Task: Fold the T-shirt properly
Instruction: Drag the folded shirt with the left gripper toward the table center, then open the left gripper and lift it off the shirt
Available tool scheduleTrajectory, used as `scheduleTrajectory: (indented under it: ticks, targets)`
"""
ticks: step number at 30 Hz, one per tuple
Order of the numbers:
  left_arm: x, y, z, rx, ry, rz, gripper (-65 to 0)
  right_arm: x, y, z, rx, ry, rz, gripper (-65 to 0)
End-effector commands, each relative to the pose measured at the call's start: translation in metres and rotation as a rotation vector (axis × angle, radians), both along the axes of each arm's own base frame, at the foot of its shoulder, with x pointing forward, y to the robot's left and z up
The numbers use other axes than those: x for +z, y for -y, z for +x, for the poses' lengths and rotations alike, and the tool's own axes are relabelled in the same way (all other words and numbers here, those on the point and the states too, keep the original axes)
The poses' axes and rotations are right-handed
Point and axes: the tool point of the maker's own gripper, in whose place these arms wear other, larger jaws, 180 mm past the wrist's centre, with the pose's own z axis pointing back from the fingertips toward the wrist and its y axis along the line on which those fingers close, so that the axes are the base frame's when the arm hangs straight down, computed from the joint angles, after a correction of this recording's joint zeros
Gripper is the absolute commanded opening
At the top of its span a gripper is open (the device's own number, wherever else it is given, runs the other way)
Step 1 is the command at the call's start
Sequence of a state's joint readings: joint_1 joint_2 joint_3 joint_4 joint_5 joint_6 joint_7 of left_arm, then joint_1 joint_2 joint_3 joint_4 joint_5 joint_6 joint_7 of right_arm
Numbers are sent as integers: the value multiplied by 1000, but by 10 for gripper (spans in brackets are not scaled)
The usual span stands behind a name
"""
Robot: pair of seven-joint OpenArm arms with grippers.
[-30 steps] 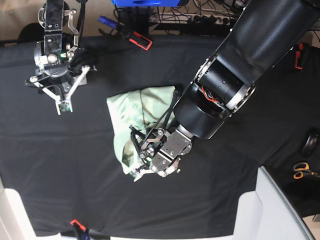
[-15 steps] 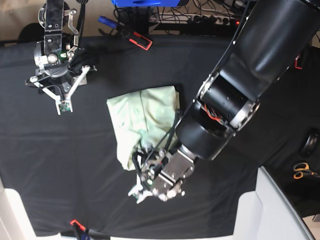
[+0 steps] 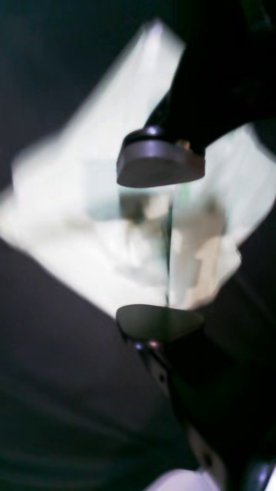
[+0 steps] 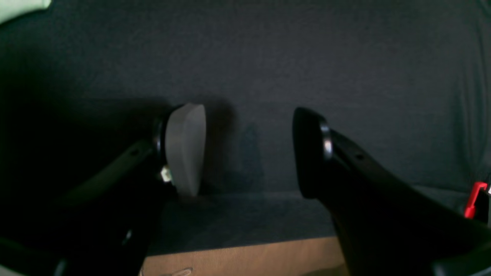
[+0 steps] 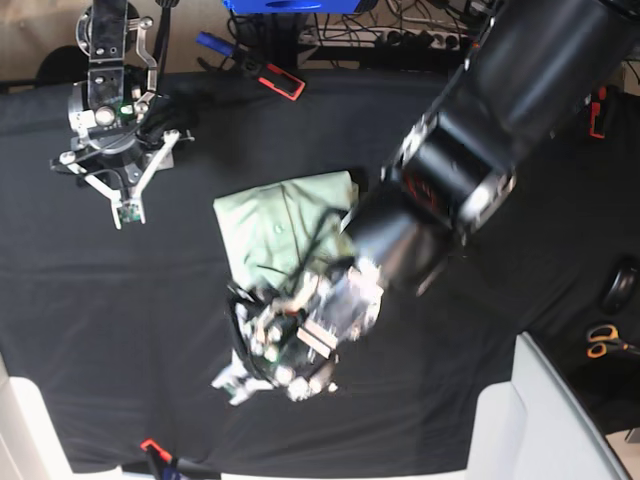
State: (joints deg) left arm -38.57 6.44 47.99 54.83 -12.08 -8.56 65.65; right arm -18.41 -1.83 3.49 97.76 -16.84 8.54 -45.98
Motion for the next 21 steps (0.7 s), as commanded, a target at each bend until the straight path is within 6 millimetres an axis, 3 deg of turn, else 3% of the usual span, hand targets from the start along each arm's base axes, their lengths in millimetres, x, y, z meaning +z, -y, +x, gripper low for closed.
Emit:
scheduleTrajectory:
  ticks: [1, 4, 6, 7, 8, 12, 17, 21]
  targets:
    - [27, -8, 14, 18, 73, -18, -319, 8, 3, 6, 2, 33, -13, -300]
    - [51, -28, -4, 103, 113, -140, -650, 5, 3, -1, 5, 22, -13, -315]
    - [53, -51, -16, 203, 99, -209, -650, 4, 1, -2, 9, 21, -12, -353]
    - [45, -68, -24, 248, 88, -215, -650, 4, 1, -2, 9, 21, -12, -382]
    - [38, -81, -33, 283, 88, -231, -650, 4, 1, -1, 10, 21, -11, -425]
    - [35, -99, -64, 317, 158, -295, -650, 5, 0, -1, 10, 24, -9, -647]
    - [5, -114, -81, 343, 99, -258, -650, 4, -2, -1, 10, 24, -3, -641]
    - [1, -129, -77, 363, 95, -229, -650, 3, -3, -3, 9, 19, -2, -641]
